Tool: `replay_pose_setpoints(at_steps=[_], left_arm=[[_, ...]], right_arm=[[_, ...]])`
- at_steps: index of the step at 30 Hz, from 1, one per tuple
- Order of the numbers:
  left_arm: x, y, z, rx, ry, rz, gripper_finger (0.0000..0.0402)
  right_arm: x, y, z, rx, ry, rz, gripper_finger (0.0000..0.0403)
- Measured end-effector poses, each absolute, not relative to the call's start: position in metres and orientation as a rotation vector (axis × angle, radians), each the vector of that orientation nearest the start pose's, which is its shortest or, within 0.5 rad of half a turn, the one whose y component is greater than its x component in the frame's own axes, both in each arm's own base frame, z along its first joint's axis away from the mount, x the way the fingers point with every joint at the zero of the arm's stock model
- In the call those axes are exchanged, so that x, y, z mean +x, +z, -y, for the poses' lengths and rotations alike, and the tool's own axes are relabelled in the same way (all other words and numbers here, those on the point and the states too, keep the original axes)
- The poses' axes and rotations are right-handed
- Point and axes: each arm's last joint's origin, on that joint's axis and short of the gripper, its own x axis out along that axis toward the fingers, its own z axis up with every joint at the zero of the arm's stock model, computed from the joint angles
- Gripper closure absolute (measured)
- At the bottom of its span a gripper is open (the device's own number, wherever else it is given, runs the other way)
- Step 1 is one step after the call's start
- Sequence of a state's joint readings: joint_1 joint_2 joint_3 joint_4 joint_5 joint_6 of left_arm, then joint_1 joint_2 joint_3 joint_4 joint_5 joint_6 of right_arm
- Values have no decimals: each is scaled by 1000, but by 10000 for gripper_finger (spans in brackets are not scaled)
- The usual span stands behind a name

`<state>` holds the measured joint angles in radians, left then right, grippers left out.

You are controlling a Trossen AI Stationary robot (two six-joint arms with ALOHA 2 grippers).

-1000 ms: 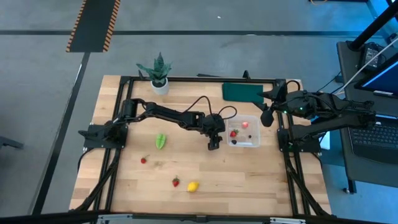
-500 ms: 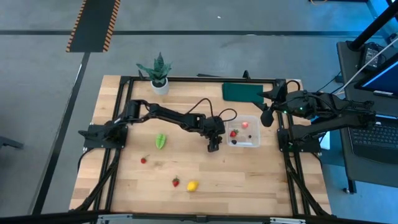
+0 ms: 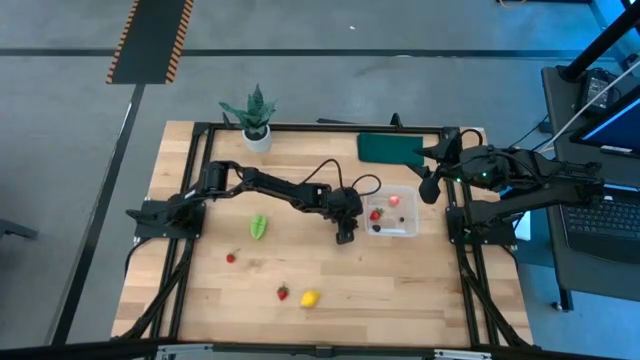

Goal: Pick and placing Produce into tupperware
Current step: Put the black cherry into the transparent container

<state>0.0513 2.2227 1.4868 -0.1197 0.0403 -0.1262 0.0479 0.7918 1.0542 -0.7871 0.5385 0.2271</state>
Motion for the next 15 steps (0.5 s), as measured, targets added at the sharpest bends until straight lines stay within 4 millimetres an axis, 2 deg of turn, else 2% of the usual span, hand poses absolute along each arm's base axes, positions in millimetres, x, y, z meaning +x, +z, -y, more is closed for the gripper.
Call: replay_pose_setpoints(at_steps=[10, 15], left_arm=[[465, 120, -23, -162, 65, -858, 298], [462, 130, -30, -175, 66, -855, 289]], right_arm=[[136, 366, 8, 65, -533, -449, 199], [136, 366, 8, 64, -533, -452, 199]])
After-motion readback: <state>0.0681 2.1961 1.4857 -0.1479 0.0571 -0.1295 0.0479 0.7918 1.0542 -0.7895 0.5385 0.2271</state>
